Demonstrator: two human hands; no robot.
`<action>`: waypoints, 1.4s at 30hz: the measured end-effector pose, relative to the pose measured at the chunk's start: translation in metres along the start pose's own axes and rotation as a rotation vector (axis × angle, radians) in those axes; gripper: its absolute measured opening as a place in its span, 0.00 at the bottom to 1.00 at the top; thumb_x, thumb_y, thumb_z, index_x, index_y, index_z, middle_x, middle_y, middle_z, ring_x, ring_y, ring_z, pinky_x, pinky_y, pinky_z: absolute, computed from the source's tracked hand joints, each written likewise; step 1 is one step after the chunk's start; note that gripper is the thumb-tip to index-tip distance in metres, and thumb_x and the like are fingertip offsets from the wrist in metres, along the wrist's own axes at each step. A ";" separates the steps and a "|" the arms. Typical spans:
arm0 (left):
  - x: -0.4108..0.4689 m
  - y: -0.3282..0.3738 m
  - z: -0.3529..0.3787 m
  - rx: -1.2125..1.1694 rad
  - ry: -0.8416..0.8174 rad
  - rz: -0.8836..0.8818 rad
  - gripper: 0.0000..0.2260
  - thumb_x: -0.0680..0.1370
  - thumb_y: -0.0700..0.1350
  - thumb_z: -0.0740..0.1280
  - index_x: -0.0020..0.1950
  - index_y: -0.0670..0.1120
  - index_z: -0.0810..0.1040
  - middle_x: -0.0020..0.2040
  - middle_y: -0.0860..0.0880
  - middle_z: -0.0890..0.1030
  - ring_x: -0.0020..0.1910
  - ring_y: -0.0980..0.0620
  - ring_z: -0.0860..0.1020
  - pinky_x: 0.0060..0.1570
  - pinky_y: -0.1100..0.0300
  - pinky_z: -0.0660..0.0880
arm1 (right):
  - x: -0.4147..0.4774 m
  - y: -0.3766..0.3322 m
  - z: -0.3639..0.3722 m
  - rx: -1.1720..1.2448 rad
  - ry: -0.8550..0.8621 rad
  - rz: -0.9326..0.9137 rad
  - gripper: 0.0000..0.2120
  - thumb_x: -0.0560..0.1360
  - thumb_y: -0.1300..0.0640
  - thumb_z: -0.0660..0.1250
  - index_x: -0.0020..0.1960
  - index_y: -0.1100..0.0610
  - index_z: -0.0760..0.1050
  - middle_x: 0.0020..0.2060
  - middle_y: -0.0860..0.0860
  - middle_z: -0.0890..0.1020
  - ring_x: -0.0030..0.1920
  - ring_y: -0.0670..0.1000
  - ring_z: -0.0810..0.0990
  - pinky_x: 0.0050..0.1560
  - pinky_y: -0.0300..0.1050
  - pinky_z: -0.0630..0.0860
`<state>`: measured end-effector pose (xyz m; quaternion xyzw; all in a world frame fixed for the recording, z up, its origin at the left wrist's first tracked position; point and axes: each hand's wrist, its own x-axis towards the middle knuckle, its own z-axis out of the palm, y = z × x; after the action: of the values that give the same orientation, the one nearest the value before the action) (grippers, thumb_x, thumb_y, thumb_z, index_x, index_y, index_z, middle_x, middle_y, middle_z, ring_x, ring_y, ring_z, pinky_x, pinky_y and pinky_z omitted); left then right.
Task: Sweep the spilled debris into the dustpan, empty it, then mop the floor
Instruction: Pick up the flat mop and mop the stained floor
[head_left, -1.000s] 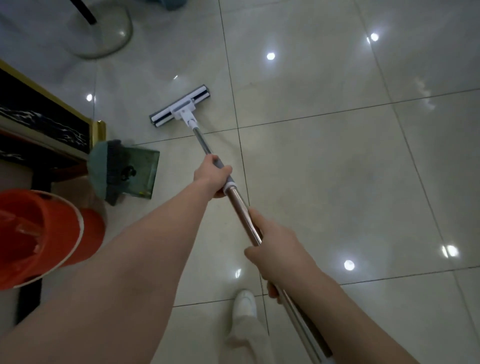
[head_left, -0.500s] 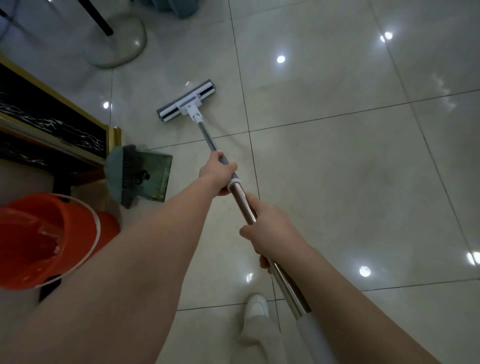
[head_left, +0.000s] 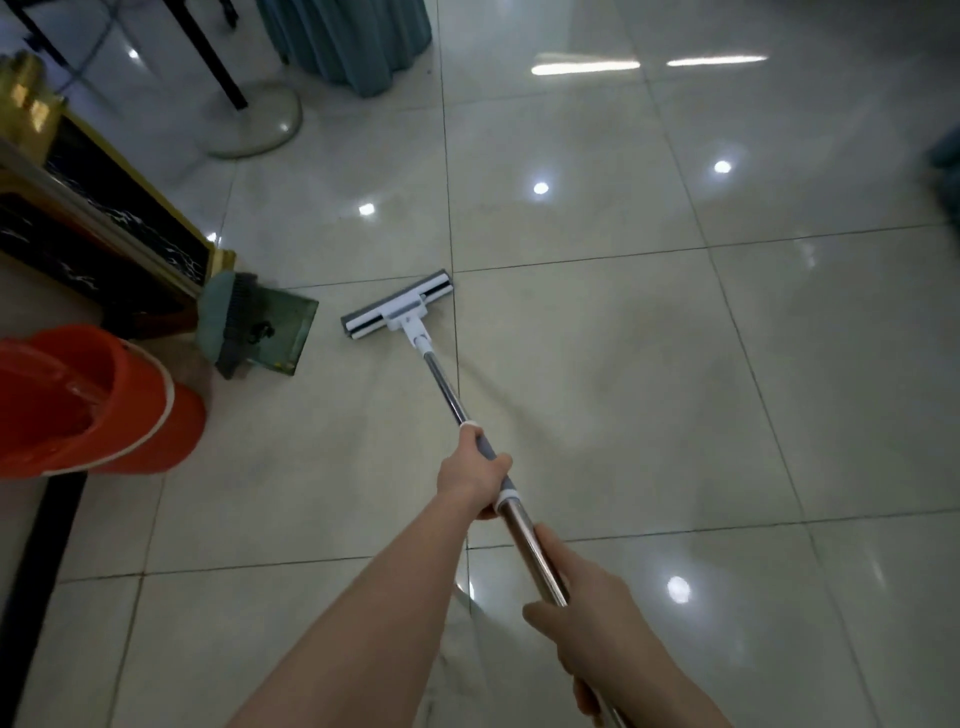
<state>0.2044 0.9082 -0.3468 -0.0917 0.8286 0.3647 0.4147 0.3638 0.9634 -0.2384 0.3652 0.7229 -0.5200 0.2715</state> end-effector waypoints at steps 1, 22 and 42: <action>-0.017 -0.011 0.013 0.007 -0.001 0.005 0.17 0.76 0.48 0.66 0.62 0.57 0.65 0.57 0.41 0.74 0.51 0.38 0.79 0.39 0.44 0.82 | -0.017 0.016 0.000 0.007 -0.003 0.003 0.35 0.72 0.59 0.65 0.73 0.34 0.59 0.43 0.47 0.79 0.32 0.45 0.75 0.39 0.40 0.76; -0.010 -0.003 -0.005 0.028 0.068 0.043 0.19 0.73 0.47 0.69 0.61 0.55 0.70 0.53 0.44 0.76 0.46 0.43 0.79 0.34 0.50 0.82 | -0.017 -0.015 0.010 0.139 0.018 -0.047 0.27 0.72 0.58 0.65 0.43 0.23 0.61 0.36 0.51 0.78 0.30 0.49 0.74 0.39 0.47 0.79; 0.339 0.170 -0.258 -0.006 0.120 0.103 0.23 0.74 0.46 0.69 0.68 0.58 0.71 0.62 0.42 0.76 0.53 0.40 0.80 0.42 0.48 0.82 | 0.325 -0.321 0.038 0.136 -0.056 -0.032 0.29 0.75 0.69 0.59 0.70 0.45 0.62 0.49 0.59 0.74 0.33 0.56 0.79 0.20 0.41 0.74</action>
<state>-0.2490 0.9054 -0.4119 -0.0719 0.8546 0.3819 0.3445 -0.0860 0.9452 -0.3232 0.3564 0.6839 -0.5821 0.2578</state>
